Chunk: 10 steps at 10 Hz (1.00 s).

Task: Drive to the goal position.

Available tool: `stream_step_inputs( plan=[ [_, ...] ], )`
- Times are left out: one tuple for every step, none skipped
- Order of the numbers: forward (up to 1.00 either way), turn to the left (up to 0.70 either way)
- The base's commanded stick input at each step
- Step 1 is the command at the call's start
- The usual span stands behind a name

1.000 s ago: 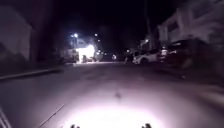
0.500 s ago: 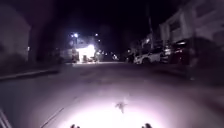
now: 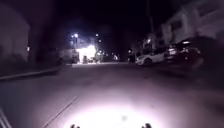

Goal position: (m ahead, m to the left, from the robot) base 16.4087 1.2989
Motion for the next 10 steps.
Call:
stream_step_inputs(
  plan=[
    [0.70,0.00],
    [0.70,0.00],
    [0.70,0.00],
    [0.70,0.00],
    [0.70,0.00],
    [0.70,0.00],
    [0.70,0.00],
    [0.70,0.00],
    [0.70,0.00],
    [0.70,0.00]
  ],
)
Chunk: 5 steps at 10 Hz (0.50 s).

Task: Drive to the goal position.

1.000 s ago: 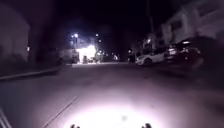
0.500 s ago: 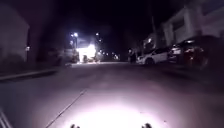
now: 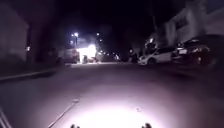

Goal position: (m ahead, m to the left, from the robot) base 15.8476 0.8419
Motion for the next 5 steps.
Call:
stream_step_inputs(
  plan=[
    [0.70,0.00],
    [0.70,0.00],
    [0.70,0.00],
    [0.70,0.00],
    [0.70,0.00]
  ],
)
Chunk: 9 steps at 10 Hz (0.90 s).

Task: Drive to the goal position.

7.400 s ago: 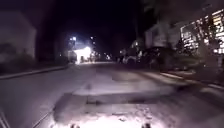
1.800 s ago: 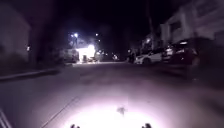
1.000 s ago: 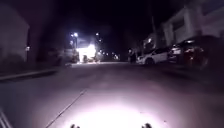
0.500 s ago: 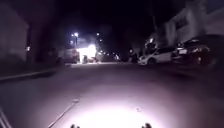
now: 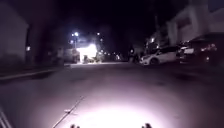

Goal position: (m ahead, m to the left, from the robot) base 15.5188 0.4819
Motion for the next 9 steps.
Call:
stream_step_inputs(
  plan=[
    [0.70,0.00],
    [0.70,0.00],
    [0.70,0.00],
    [0.70,0.00],
    [0.70,0.00],
    [0.70,0.00],
    [0.70,0.00],
    [0.70,0.00],
    [0.70,0.00]
  ],
)
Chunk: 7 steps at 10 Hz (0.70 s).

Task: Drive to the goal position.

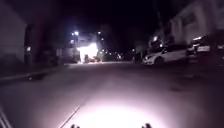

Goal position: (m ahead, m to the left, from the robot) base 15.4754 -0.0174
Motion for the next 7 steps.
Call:
stream_step_inputs(
  plan=[
    [0.70,0.00],
    [0.70,0.00],
    [0.70,0.00],
    [0.70,0.00],
    [0.70,0.00],
    [0.70,0.00],
    [0.70,0.00]
  ],
)
